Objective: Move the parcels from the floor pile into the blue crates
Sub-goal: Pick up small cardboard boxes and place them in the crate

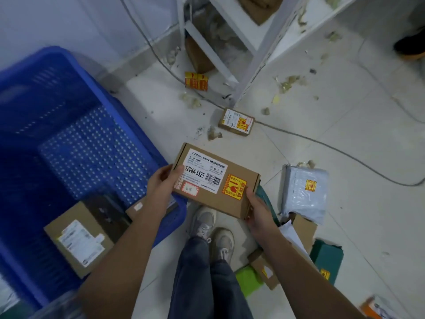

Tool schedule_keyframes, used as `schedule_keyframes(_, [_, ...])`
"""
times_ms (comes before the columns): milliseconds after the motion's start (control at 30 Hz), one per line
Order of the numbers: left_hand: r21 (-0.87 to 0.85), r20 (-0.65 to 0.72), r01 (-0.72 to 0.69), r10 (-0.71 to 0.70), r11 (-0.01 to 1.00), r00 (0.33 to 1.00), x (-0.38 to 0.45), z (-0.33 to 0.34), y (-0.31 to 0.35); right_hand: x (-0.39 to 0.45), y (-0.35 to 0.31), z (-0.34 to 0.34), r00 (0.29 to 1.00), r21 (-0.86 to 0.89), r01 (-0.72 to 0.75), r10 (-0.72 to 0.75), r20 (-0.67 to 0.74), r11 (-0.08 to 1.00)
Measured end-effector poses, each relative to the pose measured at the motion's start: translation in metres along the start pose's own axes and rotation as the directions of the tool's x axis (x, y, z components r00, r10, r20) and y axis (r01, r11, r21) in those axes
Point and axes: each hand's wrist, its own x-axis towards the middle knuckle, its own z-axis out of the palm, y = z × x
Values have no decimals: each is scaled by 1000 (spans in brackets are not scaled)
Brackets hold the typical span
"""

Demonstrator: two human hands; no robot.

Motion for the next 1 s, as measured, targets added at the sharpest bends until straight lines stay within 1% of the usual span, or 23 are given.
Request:
schedule_keyframes(67, [-50, -49, 10, -12, 999, 999, -17, -11, -10, -10, 7, 3, 998, -62, 27, -23, 62, 998])
schedule_keyframes(133, [-79, -130, 22, -32, 997, 991, -31, -24, -21, -25, 16, 3, 989, -222, 39, -6, 146, 974])
schedule_keyframes(200, [-45, -172, 64, -71, 997, 983, -47, -39, -29, -38, 24, 2, 980, -388, 61, 20, 200, 920])
schedule_keyframes(367, [16, -173, 75, -71, 997, 982, -75, -80, -48, -55, 31, 19, 970, -511, 67, 64, 235, 857])
schedule_keyframes(467, [-27, -172, 79, -83, 997, 982, -77, -106, -58, -62, 37, 44, 964, -586, 129, 36, 262, 800])
schedule_keyframes(500, [-48, -176, 74, -82, 996, 981, -76, -113, -62, -62, 38, 55, 962, -630, 183, -4, 274, 754])
schedule_keyframes(533, [-69, -183, 76, -88, 995, 979, -74, -119, -66, -60, 40, 66, 957, -703, 249, -56, 286, 666])
schedule_keyframes(600, [-91, -214, 88, -105, 992, 971, -70, -130, -76, -50, 46, 89, 926, -849, 376, -182, 330, 371])
schedule_keyframes(633, [-91, -234, 93, -112, 992, 966, -67, -135, -81, -46, 50, 101, 903, -877, 414, -232, 362, 245])
schedule_keyframes(667, [-92, -253, 97, -117, 991, 960, -64, -139, -85, -42, 54, 113, 882, -886, 437, -266, 389, 156])
schedule_keyframes(700, [-102, -269, 102, -126, 990, 955, -61, -144, -89, -40, 57, 126, 868, -889, 448, -280, 409, 91])
schedule_keyframes(767, [-109, -310, 111, -140, 988, 940, -57, -155, -95, -38, 62, 155, 854, -887, 460, -281, 437, 19])
schedule_keyframes(833, [-53, -354, 83, -97, 995, 930, -49, -173, -99, -34, 68, 183, 854, -881, 473, -250, 456, 9])
schedule_keyframes(900, [64, -379, 33, -6, 997, 925, -37, -193, -101, -29, 73, 209, 871, -887, 462, -203, 448, 21])
schedule_keyframes(967, [178, -336, -4, 65, 984, 940, -23, -213, -101, -20, 77, 229, 884, -899, 439, -181, 430, 9])
schedule_keyframes(1000, [240, -298, -21, 95, 970, 950, -14, -220, -99, -14, 78, 238, 885, -901, 433, -185, 428, -14])
